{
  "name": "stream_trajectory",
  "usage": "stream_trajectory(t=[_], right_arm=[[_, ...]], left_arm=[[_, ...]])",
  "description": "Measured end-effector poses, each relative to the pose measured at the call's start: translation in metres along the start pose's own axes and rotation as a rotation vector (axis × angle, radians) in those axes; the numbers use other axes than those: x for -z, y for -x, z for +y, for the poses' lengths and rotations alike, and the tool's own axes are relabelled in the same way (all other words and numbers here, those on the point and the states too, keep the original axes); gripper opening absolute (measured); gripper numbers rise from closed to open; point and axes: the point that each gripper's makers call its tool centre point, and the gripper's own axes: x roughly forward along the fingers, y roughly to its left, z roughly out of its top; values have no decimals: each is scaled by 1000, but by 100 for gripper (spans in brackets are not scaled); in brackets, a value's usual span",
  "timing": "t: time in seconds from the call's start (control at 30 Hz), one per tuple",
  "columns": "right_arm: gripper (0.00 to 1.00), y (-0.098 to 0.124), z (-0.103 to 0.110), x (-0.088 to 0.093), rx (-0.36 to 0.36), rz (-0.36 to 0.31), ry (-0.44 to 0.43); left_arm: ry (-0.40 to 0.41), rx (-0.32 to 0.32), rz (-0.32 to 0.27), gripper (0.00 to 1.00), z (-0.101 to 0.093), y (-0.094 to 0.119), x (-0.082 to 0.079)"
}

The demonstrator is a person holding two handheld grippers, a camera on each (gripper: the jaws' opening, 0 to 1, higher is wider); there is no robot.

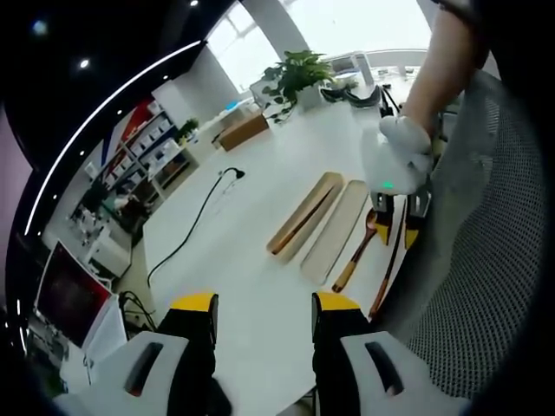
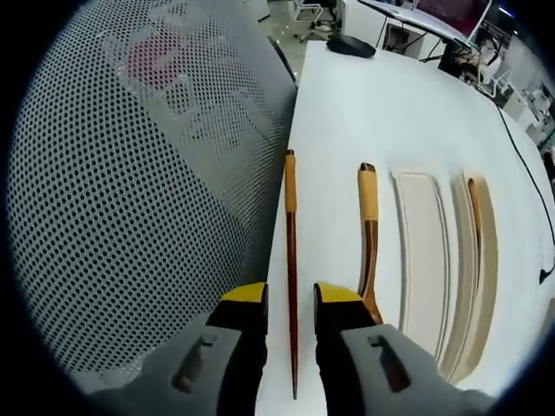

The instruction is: Arrange the utensils inside the cutlery case until each visible utensil rests in its matching compartment.

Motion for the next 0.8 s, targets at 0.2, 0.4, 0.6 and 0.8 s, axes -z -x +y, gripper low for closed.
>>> stream_trajectory(t=[0.2,0.4,0.6,0.8], right_arm=[[16,-3,3,0,-15,3,-15],[14,-6,3,0,-14,20,15],[8,-8,-3,-3,-5,33,10],[6,-10,-5,-5,21,56,-2]], left_arm=[[0,1,1,44,0,0,0],[0,2,-1,44,-1,0,0],[-1,2,-2,44,-1,0,0],[1,4,-1,44,-1,0,0]])
